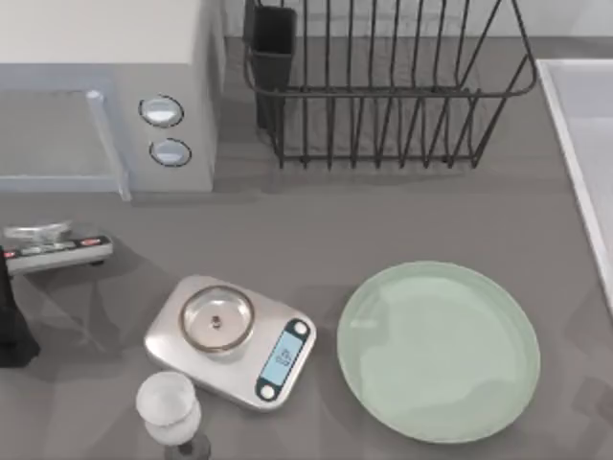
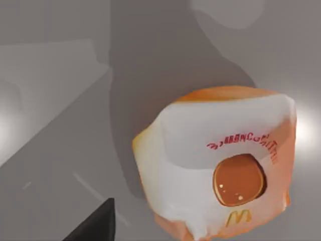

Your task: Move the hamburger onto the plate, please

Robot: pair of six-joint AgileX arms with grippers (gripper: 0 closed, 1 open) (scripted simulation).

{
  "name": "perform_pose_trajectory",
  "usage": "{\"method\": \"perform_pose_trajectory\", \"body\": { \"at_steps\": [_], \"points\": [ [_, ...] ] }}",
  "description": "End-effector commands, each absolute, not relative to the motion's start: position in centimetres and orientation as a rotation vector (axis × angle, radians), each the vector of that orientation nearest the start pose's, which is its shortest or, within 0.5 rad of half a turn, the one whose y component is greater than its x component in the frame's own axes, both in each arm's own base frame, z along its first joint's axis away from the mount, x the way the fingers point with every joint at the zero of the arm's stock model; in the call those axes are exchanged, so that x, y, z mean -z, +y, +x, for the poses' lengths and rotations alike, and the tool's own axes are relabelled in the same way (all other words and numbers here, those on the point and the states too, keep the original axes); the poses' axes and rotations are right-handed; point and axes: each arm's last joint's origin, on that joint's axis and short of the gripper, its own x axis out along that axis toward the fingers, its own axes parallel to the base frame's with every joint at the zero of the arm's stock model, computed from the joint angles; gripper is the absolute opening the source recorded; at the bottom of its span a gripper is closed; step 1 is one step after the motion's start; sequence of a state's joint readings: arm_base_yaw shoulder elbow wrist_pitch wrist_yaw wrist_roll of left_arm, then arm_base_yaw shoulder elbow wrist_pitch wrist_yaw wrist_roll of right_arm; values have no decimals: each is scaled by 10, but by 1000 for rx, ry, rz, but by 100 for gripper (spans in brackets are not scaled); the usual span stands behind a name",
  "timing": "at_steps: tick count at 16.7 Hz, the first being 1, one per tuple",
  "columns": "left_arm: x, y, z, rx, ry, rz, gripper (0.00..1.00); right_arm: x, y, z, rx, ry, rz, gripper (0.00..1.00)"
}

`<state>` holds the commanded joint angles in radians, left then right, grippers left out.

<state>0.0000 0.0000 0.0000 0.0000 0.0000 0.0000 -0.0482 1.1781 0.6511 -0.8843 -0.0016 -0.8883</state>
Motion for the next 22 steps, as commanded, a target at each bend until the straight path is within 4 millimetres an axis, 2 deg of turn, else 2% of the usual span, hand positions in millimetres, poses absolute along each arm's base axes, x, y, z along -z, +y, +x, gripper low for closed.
{"method": "perform_pose_trajectory", "body": {
  "at_steps": [4, 11, 13, 19, 22],
  "points": [
    [-160, -1, 106, 0, 0, 0, 100, -172, -10, 198, -732, 1437, -731, 100],
    [-160, -1, 106, 0, 0, 0, 100, -168, -10, 199, -747, 1446, -734, 100],
    [-160, -1, 106, 0, 0, 0, 100, -156, -10, 201, -747, 1449, -732, 100],
    [-160, -1, 106, 0, 0, 0, 100, -102, -10, 201, -741, 1437, -736, 100],
    [-160, -1, 106, 0, 0, 0, 100, -92, -10, 199, -745, 1445, -734, 100]
  ]
}}
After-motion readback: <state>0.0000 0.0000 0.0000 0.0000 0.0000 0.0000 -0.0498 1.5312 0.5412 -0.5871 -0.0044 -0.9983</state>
